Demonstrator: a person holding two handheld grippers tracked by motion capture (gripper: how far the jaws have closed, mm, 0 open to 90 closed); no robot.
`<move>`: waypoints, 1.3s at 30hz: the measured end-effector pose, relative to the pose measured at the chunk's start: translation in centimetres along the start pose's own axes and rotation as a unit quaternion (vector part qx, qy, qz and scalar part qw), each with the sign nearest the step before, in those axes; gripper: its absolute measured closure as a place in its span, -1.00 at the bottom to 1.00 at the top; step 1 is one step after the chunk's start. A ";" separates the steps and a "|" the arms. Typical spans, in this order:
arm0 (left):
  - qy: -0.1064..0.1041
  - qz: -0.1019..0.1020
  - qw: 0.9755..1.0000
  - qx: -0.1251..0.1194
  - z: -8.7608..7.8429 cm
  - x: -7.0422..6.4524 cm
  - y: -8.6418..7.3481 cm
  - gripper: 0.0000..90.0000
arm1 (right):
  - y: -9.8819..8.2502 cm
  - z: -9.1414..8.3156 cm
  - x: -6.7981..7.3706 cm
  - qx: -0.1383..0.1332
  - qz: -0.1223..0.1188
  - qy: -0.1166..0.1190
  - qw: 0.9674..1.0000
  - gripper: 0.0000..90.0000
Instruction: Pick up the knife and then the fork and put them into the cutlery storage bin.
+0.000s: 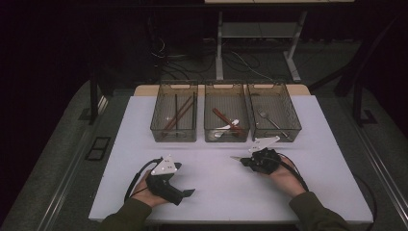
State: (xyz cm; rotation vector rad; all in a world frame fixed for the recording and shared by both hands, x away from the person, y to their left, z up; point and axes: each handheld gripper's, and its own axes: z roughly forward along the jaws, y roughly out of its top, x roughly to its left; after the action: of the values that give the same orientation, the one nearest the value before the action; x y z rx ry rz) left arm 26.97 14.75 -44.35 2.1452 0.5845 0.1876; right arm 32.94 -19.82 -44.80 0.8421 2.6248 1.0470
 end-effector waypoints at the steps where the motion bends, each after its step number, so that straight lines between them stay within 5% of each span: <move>1: 0.000 0.000 1.000 0.000 0.0 0.0 0.0 -1.00 | 0.0 0.0 -0.1 -0.003 0.000 0.001 1.000 1.00; 8: 0.000 0.000 1.000 -0.002 0.0 0.0 0.0 -1.00 | 0.5 -2.1 -0.2 -0.006 0.016 0.024 1.000 0.43; 13: 0.000 0.000 1.000 -0.002 -0.1 0.0 0.0 -1.00 | 0.9 -4.1 -0.7 0.012 0.009 0.009 1.000 0.13; 21: 0.000 -0.001 1.000 0.000 0.0 0.0 0.0 -1.00 | 0.2 -6.1 -2.4 0.084 0.011 0.021 0.996 0.12; 26: -0.001 0.000 1.000 0.000 0.0 0.0 0.0 -1.00 | -0.2 -6.2 -2.6 0.146 -0.008 0.013 0.989 0.11; 39: -0.001 0.001 1.000 -0.001 0.0 0.0 0.0 -1.00 | 0.2 -4.4 -2.1 0.253 -0.054 0.003 0.966 0.56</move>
State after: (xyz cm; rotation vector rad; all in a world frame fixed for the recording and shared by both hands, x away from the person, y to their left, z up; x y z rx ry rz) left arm 26.97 14.78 -44.32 2.1439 0.5805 0.1864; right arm 33.10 -23.41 -41.51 0.7659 2.9489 0.3478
